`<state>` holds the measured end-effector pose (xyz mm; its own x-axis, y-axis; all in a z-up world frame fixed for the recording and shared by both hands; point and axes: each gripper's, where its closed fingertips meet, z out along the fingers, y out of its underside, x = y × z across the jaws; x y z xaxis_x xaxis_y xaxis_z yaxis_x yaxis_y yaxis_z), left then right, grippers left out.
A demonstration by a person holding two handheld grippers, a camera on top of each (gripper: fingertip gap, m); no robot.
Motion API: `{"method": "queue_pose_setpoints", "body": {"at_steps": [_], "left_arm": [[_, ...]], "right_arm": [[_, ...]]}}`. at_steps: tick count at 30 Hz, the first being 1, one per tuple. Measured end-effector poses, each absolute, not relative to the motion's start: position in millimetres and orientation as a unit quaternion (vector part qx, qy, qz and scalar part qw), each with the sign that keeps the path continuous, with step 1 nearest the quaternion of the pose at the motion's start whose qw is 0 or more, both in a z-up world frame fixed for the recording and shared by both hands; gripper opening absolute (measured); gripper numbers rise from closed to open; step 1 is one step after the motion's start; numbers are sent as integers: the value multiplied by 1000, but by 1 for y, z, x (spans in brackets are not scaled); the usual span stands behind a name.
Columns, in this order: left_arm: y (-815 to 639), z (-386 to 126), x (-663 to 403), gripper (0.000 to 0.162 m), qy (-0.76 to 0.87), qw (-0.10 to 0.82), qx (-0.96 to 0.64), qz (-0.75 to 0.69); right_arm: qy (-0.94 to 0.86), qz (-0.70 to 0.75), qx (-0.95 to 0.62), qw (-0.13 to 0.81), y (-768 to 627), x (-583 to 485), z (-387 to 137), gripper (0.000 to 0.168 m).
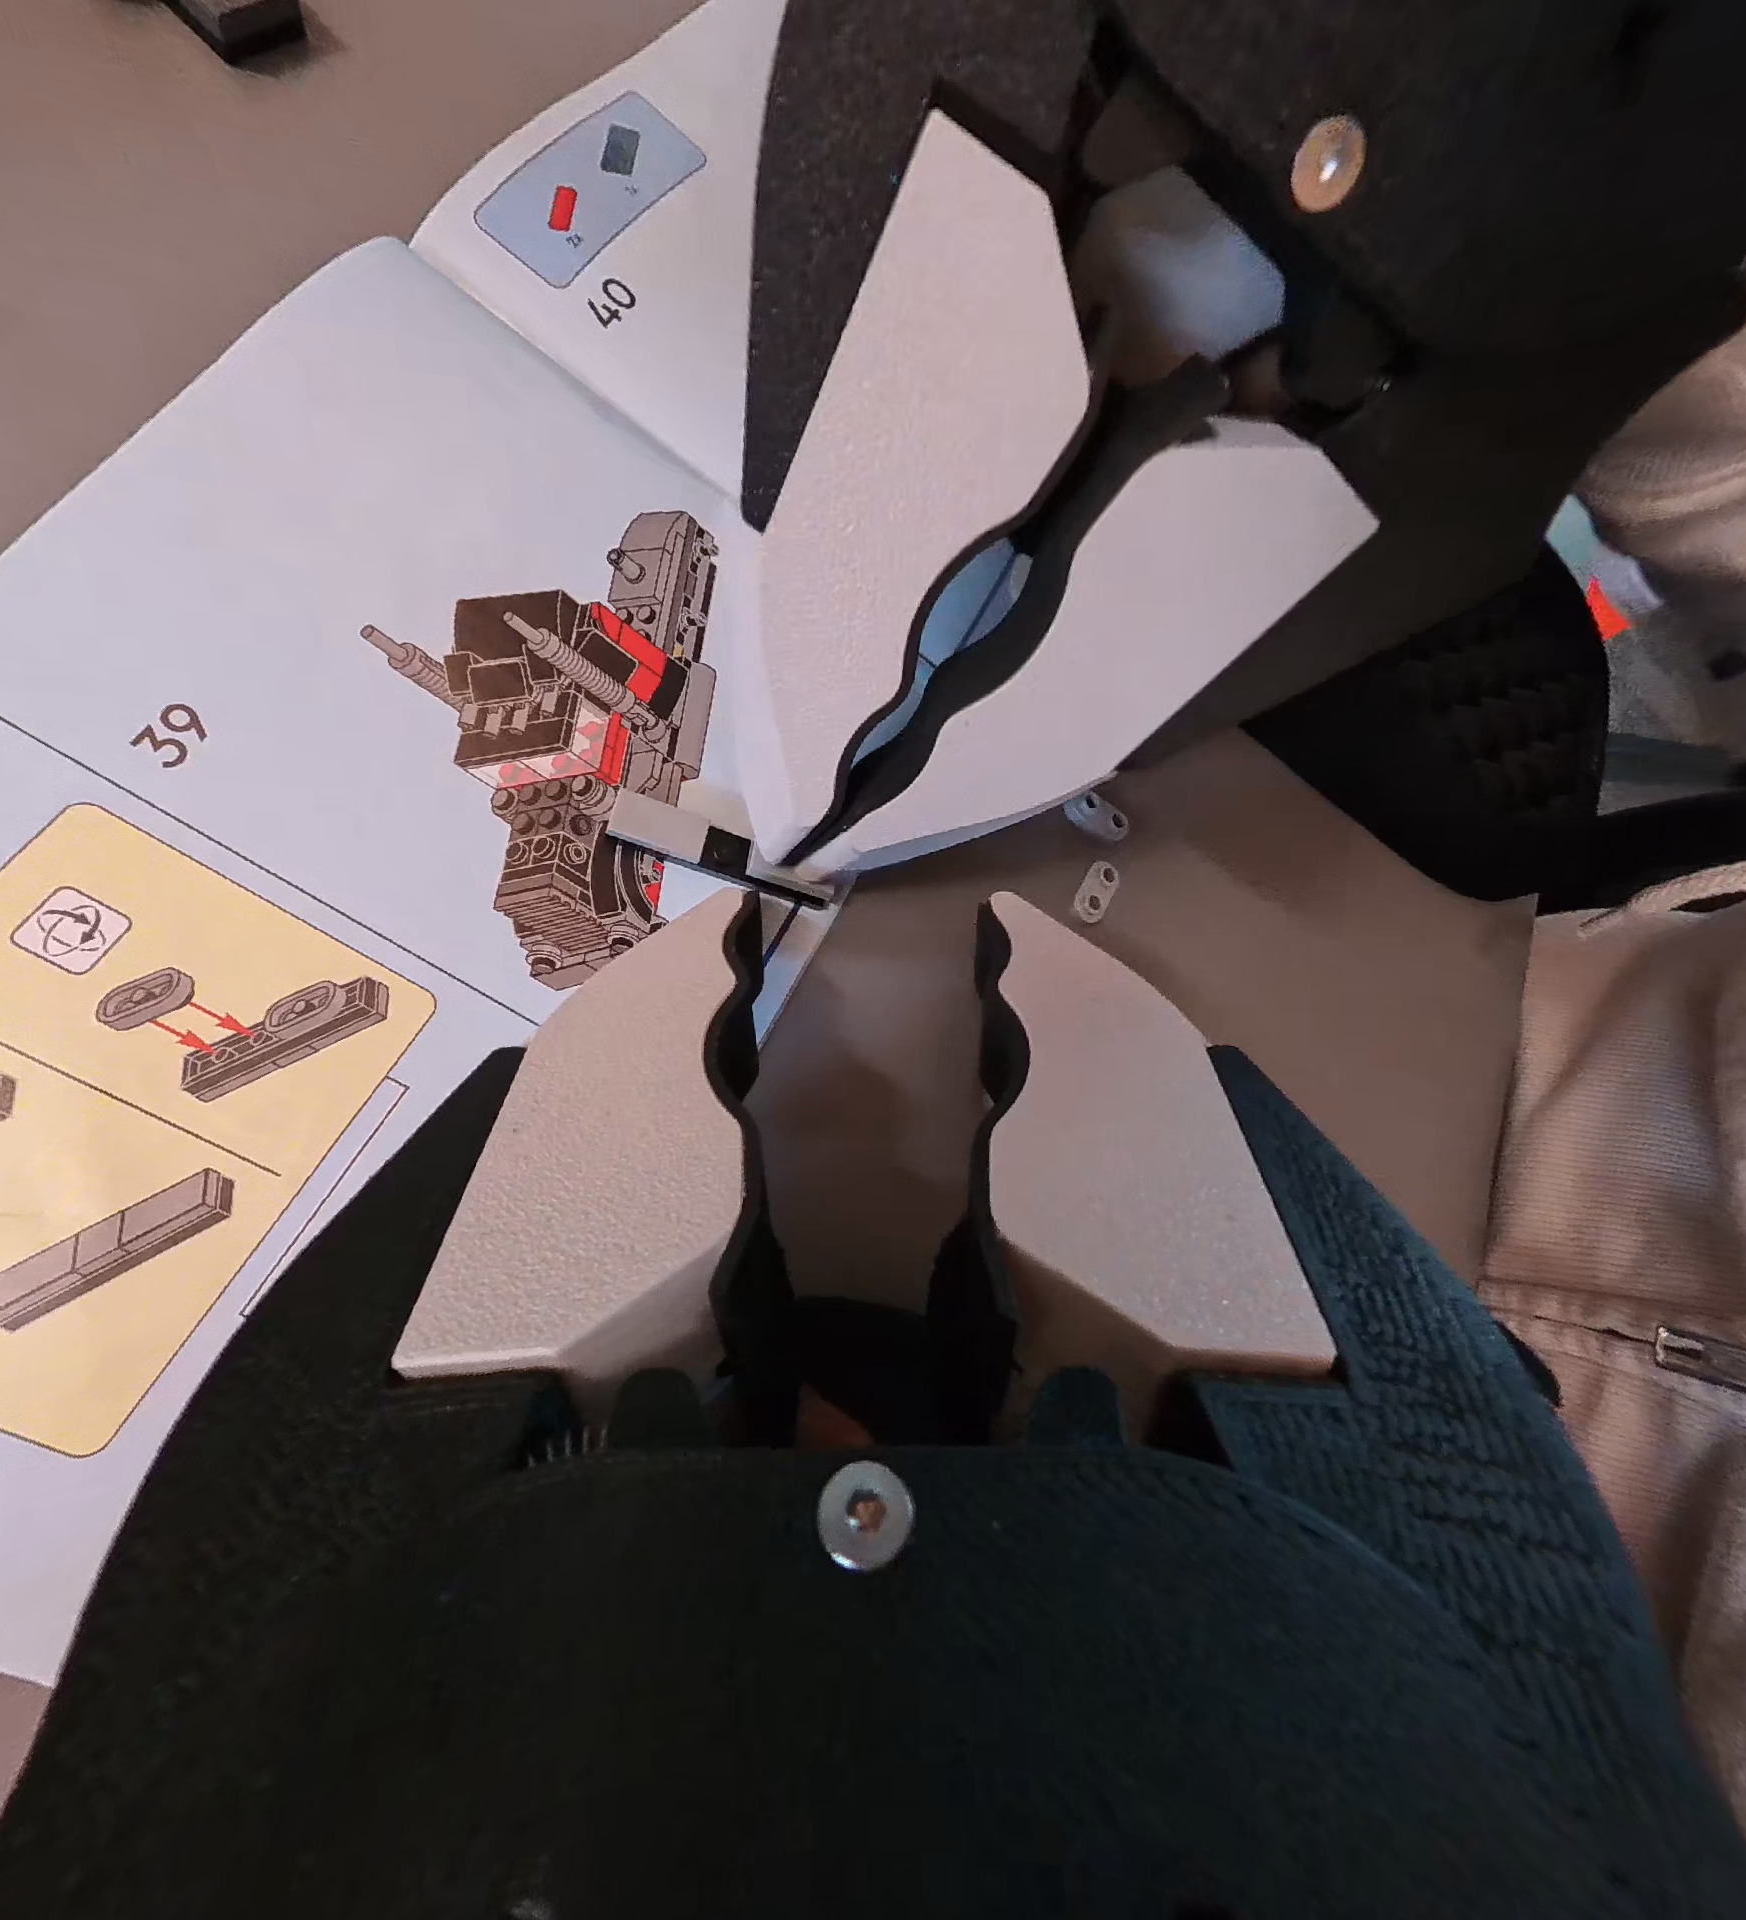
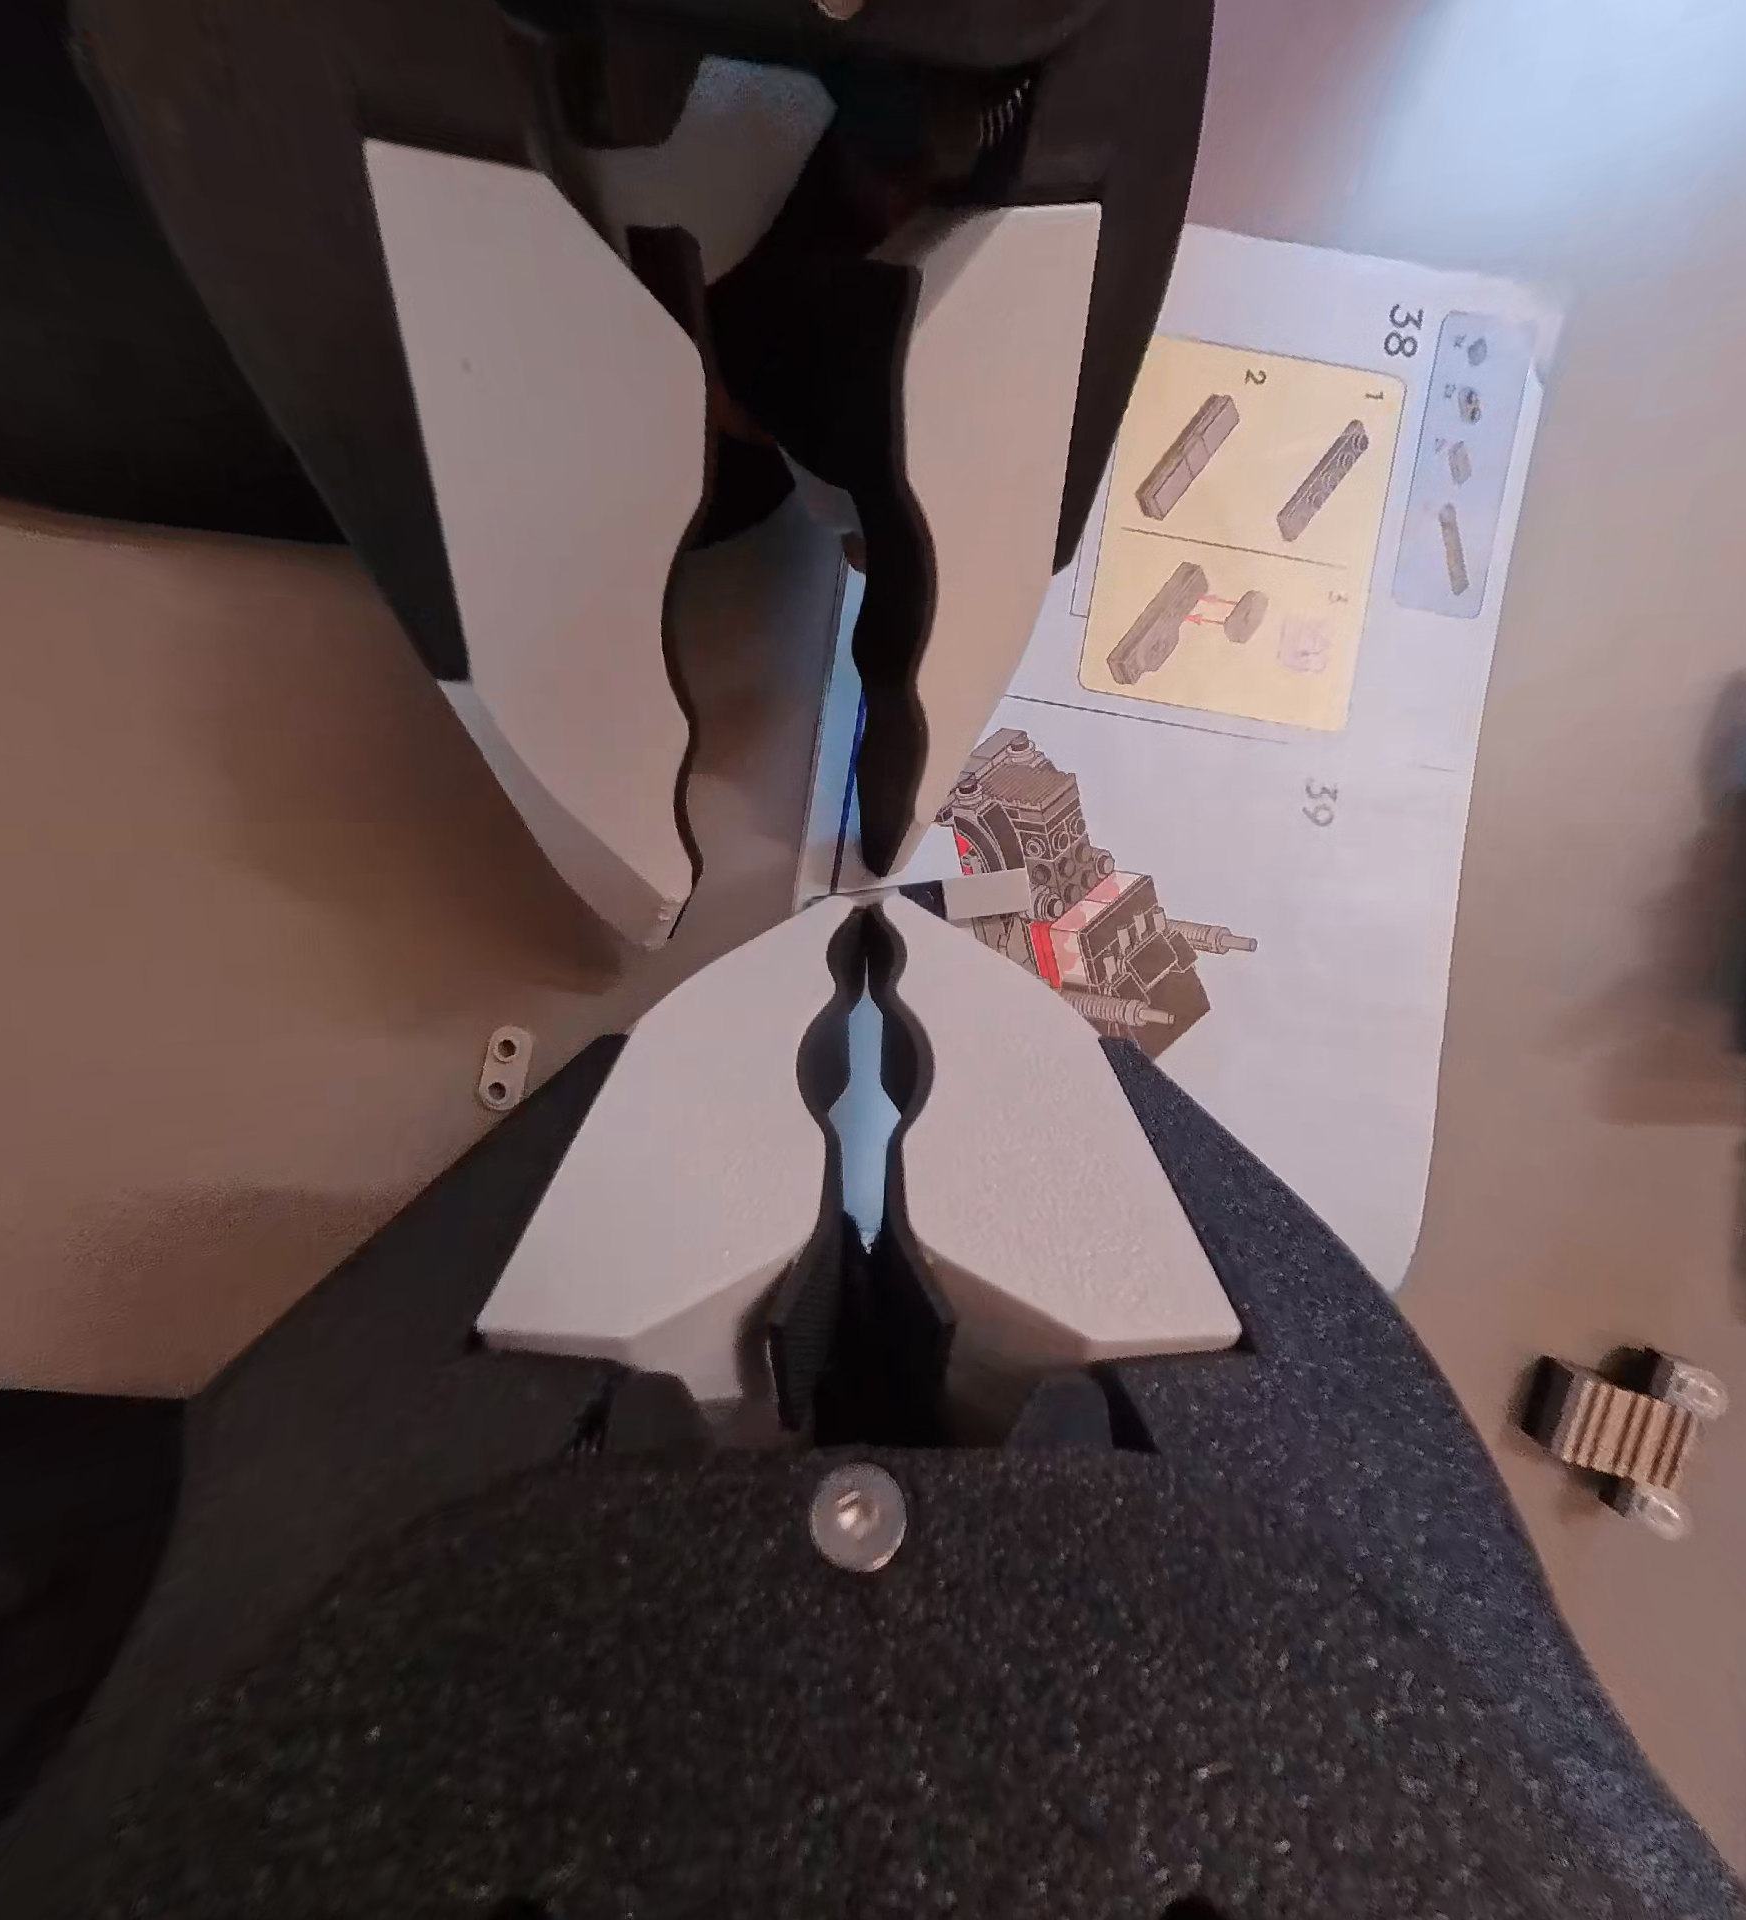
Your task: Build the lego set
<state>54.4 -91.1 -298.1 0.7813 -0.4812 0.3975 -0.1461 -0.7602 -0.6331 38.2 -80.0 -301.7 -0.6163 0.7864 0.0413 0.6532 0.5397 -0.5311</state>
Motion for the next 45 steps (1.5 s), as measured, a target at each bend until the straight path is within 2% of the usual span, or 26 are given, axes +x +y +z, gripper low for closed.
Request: {"method": "queue_pose_setpoints", "body": {"at_steps": [28,34,38,39,42,43,45], "left_arm": [[-92,-298,55,39,175,305,-891,-287],[-92,-298,55,38,173,300,-892,-290],[-92,-298,54,36,166,297,-893,-296],[-92,-298,54,36,168,297,-893,-294],[-94,-293,55,41,175,305,-887,-300],[-94,-289,55,42,177,312,-882,-305],[-97,-281,53,43,180,322,-877,-308]], "right_arm": [[-910,90,-393,101,-77,36,-304,0],[-893,154,-409,108,-74,36,-301,0],[-820,281,-482,130,-62,37,-278,14],[-803,314,-490,126,-63,39,-274,23],[-810,352,-451,126,-66,49,-273,62],[-820,347,-434,139,-64,49,-277,68],[-828,352,-413,143,-65,46,-283,69]]}}
